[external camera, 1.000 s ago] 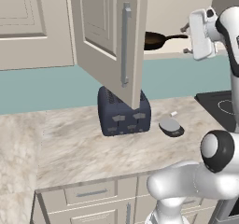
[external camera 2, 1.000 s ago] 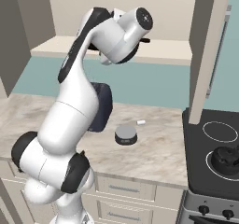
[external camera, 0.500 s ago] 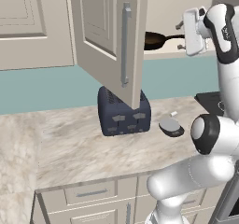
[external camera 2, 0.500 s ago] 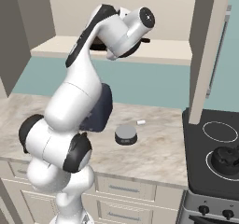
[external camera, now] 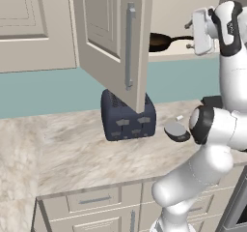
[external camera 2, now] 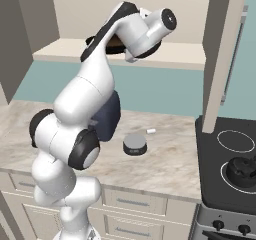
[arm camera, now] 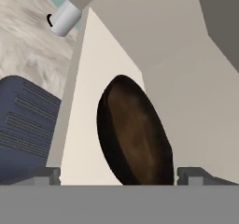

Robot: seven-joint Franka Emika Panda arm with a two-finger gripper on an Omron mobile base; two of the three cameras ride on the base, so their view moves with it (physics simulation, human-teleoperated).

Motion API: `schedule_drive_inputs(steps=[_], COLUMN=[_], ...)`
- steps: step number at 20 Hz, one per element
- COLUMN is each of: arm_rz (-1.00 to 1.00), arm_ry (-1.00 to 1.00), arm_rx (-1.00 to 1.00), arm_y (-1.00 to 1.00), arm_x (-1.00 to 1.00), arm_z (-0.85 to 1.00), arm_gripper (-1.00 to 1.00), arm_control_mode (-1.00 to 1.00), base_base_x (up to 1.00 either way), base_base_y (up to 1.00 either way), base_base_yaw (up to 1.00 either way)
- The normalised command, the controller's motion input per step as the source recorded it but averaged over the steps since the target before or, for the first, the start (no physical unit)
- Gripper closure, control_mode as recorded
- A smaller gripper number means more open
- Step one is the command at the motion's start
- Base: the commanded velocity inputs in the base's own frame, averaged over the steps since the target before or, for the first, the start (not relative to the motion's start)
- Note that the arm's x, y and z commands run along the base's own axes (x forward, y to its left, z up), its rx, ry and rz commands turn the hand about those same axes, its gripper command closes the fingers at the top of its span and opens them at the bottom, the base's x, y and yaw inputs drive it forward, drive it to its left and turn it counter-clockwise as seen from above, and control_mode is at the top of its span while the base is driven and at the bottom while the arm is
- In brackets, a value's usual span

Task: Pick the pan from the cabinet and place it on the stove. Then turn on the stove burner for the pan.

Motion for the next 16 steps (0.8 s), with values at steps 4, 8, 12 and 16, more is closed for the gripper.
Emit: schedule_drive_inputs(steps=[4,8,12,16], arm_rz=[0.0,0.0,0.0,0.0], arm_ry=[-0.02,-0.01,0.0,0.0], arm_rx=[-0.01,-0.03,-0.04,-0.04], arm_y=[-0.24,-0.13,-0.01,0.0], arm_x=[0.21,0.19,0.19,0.26], arm_z=[-0.1,-0.2,-0.24,-0.2], arm_gripper=[-1.0,-1.0,-1.0,-1.0], arm_control_mode=[-1.0,-1.0,-1.0,-1.0], base_base_x=[0.0,0.0,0.0,0.0], base_base_y=[0.0,0.0,0.0,0.0], base_base_yaw=[0.0,0.0,0.0,0.0])
